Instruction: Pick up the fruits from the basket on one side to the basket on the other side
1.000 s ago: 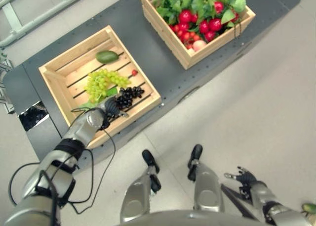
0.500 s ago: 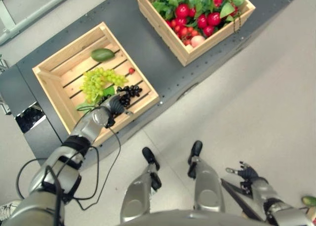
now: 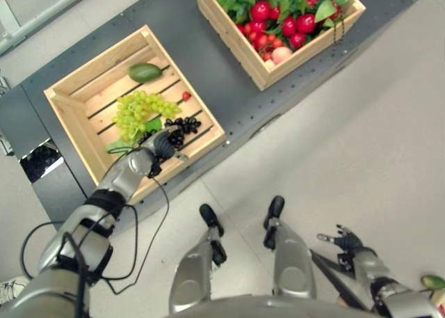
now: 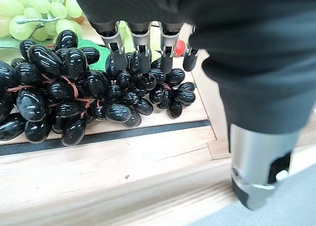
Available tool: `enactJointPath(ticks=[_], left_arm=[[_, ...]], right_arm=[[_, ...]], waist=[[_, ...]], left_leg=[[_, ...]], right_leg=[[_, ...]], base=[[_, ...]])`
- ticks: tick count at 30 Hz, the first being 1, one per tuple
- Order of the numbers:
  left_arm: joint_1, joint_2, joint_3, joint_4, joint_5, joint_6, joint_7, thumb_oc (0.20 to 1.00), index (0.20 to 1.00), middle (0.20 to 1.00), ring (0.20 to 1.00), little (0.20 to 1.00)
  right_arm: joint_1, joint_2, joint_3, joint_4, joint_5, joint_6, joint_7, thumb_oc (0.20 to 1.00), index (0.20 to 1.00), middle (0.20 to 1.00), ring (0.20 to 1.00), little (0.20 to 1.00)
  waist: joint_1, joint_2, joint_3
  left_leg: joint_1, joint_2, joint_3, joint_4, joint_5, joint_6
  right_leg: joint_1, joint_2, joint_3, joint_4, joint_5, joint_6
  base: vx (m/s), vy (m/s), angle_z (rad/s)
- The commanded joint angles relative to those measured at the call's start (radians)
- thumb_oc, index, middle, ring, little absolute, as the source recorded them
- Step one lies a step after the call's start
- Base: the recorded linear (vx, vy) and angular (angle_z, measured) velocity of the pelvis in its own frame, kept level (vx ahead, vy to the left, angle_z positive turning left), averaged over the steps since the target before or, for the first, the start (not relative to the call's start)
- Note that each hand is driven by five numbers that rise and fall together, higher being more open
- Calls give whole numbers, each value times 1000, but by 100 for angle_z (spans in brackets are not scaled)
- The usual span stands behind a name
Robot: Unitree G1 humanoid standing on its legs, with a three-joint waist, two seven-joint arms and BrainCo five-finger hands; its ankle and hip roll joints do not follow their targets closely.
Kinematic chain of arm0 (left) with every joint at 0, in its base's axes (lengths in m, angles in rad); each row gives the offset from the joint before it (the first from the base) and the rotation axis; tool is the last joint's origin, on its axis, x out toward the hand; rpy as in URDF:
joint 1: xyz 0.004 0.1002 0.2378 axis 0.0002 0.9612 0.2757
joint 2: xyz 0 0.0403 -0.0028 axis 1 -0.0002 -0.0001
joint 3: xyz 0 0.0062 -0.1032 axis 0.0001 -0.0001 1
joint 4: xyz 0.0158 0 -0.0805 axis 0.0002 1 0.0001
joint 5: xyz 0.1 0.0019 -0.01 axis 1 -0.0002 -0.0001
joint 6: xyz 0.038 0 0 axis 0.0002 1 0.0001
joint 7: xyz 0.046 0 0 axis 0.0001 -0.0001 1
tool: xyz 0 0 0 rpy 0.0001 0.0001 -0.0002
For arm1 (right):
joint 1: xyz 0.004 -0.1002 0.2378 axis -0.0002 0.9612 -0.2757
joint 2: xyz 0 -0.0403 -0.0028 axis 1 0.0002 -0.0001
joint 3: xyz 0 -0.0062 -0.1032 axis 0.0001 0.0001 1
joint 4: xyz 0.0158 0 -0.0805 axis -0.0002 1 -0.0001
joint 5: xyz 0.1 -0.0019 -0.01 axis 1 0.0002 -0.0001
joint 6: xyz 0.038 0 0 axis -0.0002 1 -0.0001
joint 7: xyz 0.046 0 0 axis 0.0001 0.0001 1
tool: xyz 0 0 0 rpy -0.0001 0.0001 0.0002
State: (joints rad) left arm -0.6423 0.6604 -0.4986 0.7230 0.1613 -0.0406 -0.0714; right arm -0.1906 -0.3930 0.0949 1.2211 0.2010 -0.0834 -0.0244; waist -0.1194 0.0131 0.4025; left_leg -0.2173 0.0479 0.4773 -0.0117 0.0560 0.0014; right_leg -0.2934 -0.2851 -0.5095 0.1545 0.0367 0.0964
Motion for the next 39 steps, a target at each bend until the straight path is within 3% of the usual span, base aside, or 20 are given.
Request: enactJointPath(ticks=[1, 3, 7, 12, 25, 32, 39], left_arm=[[-37, 100, 40, -73, -56, -16, -7, 1000, 1000, 1000, 1000, 1000], [-9, 135, 54, -127, -73, -19, -24, 1000, 1000, 1000, 1000, 1000], [160, 308, 135, -345, -122, -45, -111, 1000, 1000, 1000, 1000, 1000], [255, 388, 229, -399, -173, -63, -114, 1000, 1000, 1000, 1000, 1000], [183, 346, 189, -338, -77, -54, -66, 1000, 1000, 1000, 1000, 1000], [26, 202, 125, -218, -29, -23, -9, 1000, 1000, 1000, 1000, 1000], [-99, 119, 69, -114, 0, -2, 33, 1000, 1000, 1000, 1000, 1000]], right_arm=[[30, 6, 19, 12, 25, -17, 1, 1000, 1000, 1000, 1000, 1000], [36, 3, 16, 9, 26, -17, 5, 1000, 1000, 1000, 1000, 1000], [66, -3, -16, 8, 27, -18, 24, 1000, 1000, 1000, 1000, 1000], [83, -3, -27, 15, 25, -19, 39, 1000, 1000, 1000, 1000, 1000], [77, 5, -25, 16, 26, -23, 36, 1000, 1000, 1000, 1000, 1000], [52, 7, -3, 12, 25, -20, 26, 1000, 1000, 1000, 1000, 1000], [40, 8, 14, 3, 30, -18, 18, 1000, 1000, 1000, 1000, 1000]], waist=[[10, -12, -6], [13, -10, -10], [37, 1, -25], [47, 7, -35], [39, 6, -40], [21, -5, -19], [4, -16, 3]], left_leg=[[51, 4, -42, 101, -131, -64], [54, 3, -42, 100, -131, -65], [66, -3, -42, 87, -125, -67], [73, -6, -49, 70, -116, -67], [77, -8, -53, 59, -113, -67], [62, -6, -55, 58, -110, -66], [45, -2, -46, 61, -107, -65]], right_leg=[[-60, 12, -39, -44, 96, 46], [-54, 13, -40, -48, 98, 46], [-39, 15, -43, -70, 108, 51], [-35, 17, -44, -78, 113, 51], [-38, 19, -46, -77, 109, 52], [-58, 23, -40, -74, 108, 51], [-79, 26, -33, -71, 110, 50]], base=[[-2, 3, 3], [0, 0, 0], [-3, 3, 2], [0, 0, 0], [0, 0, 0], [-1, 0, 1], [-7, -6, -3]])
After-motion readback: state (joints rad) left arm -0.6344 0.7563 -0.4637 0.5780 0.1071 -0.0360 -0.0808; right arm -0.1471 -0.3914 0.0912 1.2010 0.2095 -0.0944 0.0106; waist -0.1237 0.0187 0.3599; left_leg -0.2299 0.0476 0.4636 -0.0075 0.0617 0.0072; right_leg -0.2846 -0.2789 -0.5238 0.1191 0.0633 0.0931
